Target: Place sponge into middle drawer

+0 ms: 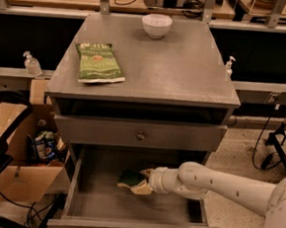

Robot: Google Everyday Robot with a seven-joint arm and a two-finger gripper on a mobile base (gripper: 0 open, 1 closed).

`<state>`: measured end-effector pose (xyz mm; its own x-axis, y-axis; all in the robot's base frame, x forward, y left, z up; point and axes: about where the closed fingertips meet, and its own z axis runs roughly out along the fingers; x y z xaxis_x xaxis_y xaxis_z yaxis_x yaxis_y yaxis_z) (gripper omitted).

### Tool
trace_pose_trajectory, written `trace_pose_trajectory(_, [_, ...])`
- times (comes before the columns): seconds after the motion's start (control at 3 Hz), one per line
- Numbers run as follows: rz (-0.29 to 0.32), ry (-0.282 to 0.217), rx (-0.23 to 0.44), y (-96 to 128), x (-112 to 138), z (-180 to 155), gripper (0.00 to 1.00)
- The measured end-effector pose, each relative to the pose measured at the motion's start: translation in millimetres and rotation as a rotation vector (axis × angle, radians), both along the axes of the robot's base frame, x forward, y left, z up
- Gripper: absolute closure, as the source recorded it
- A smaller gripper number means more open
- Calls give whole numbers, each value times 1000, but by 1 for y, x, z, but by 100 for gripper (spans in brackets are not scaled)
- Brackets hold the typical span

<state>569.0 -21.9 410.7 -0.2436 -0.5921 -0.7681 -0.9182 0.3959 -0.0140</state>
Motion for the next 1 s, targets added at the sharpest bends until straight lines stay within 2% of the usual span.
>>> trace_pose_trajectory(0.33, [2,12,9,3,-2,-6,84])
trace_pose_trajectory(1.0, [8,16,12,7,-3,-8,37])
